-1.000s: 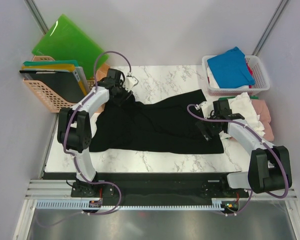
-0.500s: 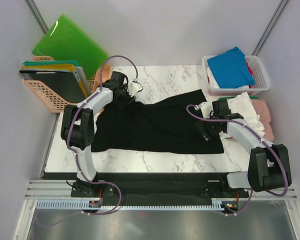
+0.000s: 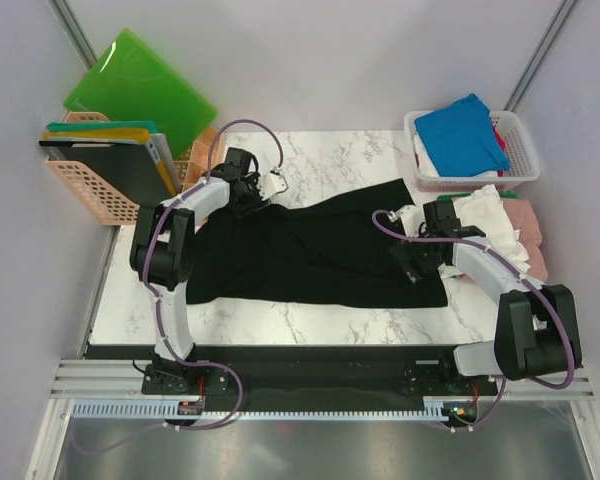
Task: Fold and stack the t-shirts
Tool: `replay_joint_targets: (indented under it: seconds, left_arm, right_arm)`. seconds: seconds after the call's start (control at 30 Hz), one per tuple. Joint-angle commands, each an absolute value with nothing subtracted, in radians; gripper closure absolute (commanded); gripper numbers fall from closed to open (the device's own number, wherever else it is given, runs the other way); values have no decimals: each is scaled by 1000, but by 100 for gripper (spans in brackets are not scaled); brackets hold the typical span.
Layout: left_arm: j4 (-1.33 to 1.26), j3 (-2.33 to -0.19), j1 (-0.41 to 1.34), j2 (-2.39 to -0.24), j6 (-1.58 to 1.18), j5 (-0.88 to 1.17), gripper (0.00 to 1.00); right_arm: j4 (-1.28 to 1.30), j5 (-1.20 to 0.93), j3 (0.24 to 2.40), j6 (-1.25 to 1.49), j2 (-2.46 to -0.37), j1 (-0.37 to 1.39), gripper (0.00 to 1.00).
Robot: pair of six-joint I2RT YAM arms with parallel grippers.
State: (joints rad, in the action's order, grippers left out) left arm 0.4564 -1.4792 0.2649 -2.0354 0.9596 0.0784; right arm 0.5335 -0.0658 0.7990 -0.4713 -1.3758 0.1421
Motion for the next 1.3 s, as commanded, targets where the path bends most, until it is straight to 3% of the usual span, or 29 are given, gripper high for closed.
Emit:
replay_joint_targets:
  seconds: [0.0,0.1,0.17,0.2,0.23,0.33,0.63,1.07,1.2,1.27]
  left_arm:
    - [426,-1516,262,-2059,1032,84,45]
    - [417,-1520,261,-2065,1031,78,46]
    - [397,-1522,262,-2066,1026,61,54]
    - [387,-1519,262,-2065,1025,43,61]
    - [365,-1519,262,-2062,1023,35,74]
    - [336,-1513,262,-2048,1023,14,96]
    - [276,-1523,262,-2037,1054,-64,98]
    - [203,-1818,273,-2229,1026,-218,98]
    - [187,-1882,273,-2284,1028,-262,46]
    - [160,-1862,272,-2280,1031,-256,40]
  right_arm:
    - [528,-51,815,-463,-1384,146,2]
    - [528,-52,816,-463,-1388,147,2]
    - [528,-52,816,-463,-1394,149,2]
    - [528,-52,816,-463,-1397,149,2]
    - [529,-52,818,-463,-1397,149,2]
    - [534,-51,821,-465,-1407,153,2]
    - [535,-51,825,-465,-1419,172,2]
    - [545,-43,828,-465,-1439,178,2]
    - [552,-52,830,-465,-1439,178,2]
    - [555,-58,830,-465,-1436,178,2]
